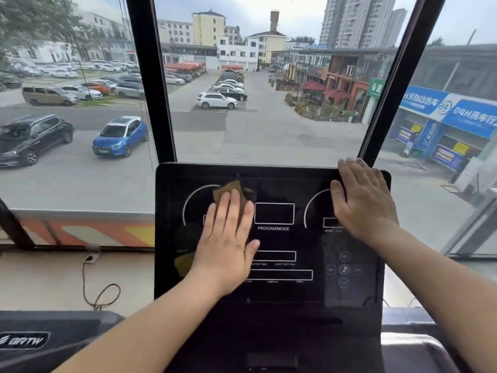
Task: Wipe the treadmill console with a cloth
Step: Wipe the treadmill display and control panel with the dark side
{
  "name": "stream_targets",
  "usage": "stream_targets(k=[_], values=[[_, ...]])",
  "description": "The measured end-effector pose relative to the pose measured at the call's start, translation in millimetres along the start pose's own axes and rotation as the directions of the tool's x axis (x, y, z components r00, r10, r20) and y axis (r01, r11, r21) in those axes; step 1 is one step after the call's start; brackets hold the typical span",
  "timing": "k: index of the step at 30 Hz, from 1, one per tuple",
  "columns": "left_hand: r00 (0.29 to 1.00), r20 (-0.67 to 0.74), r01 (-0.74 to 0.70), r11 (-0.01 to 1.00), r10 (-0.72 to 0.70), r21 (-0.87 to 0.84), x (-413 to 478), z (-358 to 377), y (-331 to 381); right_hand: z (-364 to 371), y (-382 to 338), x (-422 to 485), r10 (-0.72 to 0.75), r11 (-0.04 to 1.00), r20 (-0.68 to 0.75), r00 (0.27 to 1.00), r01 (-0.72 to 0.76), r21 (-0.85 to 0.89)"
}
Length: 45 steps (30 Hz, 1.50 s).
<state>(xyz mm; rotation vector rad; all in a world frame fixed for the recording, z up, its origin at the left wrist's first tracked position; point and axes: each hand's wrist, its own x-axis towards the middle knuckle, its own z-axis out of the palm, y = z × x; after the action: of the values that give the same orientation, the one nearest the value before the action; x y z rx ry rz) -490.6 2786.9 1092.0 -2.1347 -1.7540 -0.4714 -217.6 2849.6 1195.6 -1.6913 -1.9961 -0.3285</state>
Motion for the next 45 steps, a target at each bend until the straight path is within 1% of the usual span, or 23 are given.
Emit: stream_targets(k=[2,4,5,7,9,11,12,14,16,18,19,20,22,24,27,29,32,34,37,39,42,44,45], values=[[0.988,0.023,-0.154,0.985,0.153,0.073,-3.9,8.9,22.3,2.0,14.4,-1.8,-0.078,0.997,-0.026,0.997,0.078,-0.007],[0.977,0.018,-0.215,0.965,0.214,0.154,20.0,-4.2,26.8,4.1,23.0,1.3,-0.120,0.993,-0.063,0.991,0.121,0.014],[0.979,0.001,-0.199,0.963,0.203,0.181,37.3,-14.6,26.1,4.5,25.7,3.7,-0.133,0.990,-0.086,0.987,0.137,0.037],[0.997,-0.018,-0.074,0.982,0.078,0.175,68.9,-33.1,27.1,6.0,31.7,6.2,-0.155,0.982,-0.118,0.981,0.166,0.089],[0.996,-0.048,0.074,0.995,-0.071,0.071,80.3,-35.6,44.1,8.0,35.4,7.6,-0.151,0.975,-0.120,0.981,0.168,0.144],[0.992,-0.059,0.109,0.994,-0.108,0.005,67.2,-21.0,79.0,7.0,36.4,7.9,-0.137,0.971,-0.091,0.986,0.152,0.184],[0.997,-0.044,0.071,0.997,-0.070,0.021,53.8,-8.4,97.0,6.4,36.8,8.6,-0.135,0.971,-0.076,0.988,0.148,0.190],[0.997,0.022,-0.069,0.994,0.067,0.085,26.0,13.3,121.6,3.2,39.2,9.7,-0.157,0.968,-0.052,0.986,0.164,0.190],[0.973,0.092,-0.223,0.963,0.210,0.154,19.6,15.4,120.5,1.0,43.3,9.7,-0.174,0.967,-0.039,0.984,0.178,0.183],[0.953,0.092,-0.302,0.923,0.288,0.238,40.6,-2.3,103.1,0.6,46.4,9.8,-0.193,0.965,-0.049,0.980,0.198,0.175],[0.959,0.075,-0.284,0.920,0.274,0.271,55.9,-14.3,93.8,1.4,46.7,9.4,-0.199,0.963,-0.059,0.978,0.206,0.175],[0.975,0.049,-0.222,0.934,0.217,0.278,70.8,-25.5,86.3,2.6,46.4,9.1,-0.200,0.961,-0.068,0.978,0.209,0.180],[0.994,-0.032,-0.093,0.974,0.102,0.207,88.0,-33.5,84.7,4.3,45.2,8.7,-0.193,0.960,-0.081,0.978,0.205,0.192],[0.993,-0.103,-0.042,0.994,0.053,0.102,82.4,-19.5,102.7,5.0,44.6,8.7,-0.186,0.959,-0.097,0.978,0.202,0.197],[0.991,-0.100,-0.083,0.994,0.090,0.074,51.9,14.2,135.0,6.8,47.4,10.0,-0.186,0.955,-0.118,0.976,0.207,0.214],[0.985,-0.076,-0.142,0.981,0.152,0.130,41.5,23.1,140.1,4.1,50.2,11.6,-0.208,0.948,-0.109,0.972,0.228,0.221],[0.964,-0.046,-0.241,0.930,0.263,0.277,47.4,10.7,125.3,-7.6,60.0,17.2,-0.249,0.944,-0.055,0.967,0.255,0.209],[0.960,-0.066,-0.235,0.913,0.271,0.334,49.2,1.5,120.3,-13.6,70.8,18.3,-0.232,0.953,-0.040,0.972,0.235,0.188],[0.959,-0.106,-0.206,0.904,0.262,0.376,64.0,-8.3,119.6,-10.7,81.6,12.0,-0.224,0.964,-0.078,0.972,0.232,0.131],[0.961,-0.144,-0.182,0.933,0.236,0.311,87.6,-17.9,114.3,-4.6,81.7,8.6,-0.205,0.950,-0.115,0.972,0.225,0.214],[0.976,-0.183,-0.086,0.979,0.120,0.185,112.4,-22.9,115.9,-1.8,78.1,9.9,-0.120,0.918,-0.141,0.983,0.164,0.362],[0.986,-0.159,-0.040,0.993,0.057,0.109,104.2,-14.0,137.6,0.2,80.1,10.1,-0.106,0.906,-0.151,0.983,0.158,0.393],[0.990,-0.123,-0.054,0.993,0.067,0.108,92.5,-5.3,150.7,1.3,81.5,10.0,-0.106,0.902,-0.151,0.983,0.159,0.402]])
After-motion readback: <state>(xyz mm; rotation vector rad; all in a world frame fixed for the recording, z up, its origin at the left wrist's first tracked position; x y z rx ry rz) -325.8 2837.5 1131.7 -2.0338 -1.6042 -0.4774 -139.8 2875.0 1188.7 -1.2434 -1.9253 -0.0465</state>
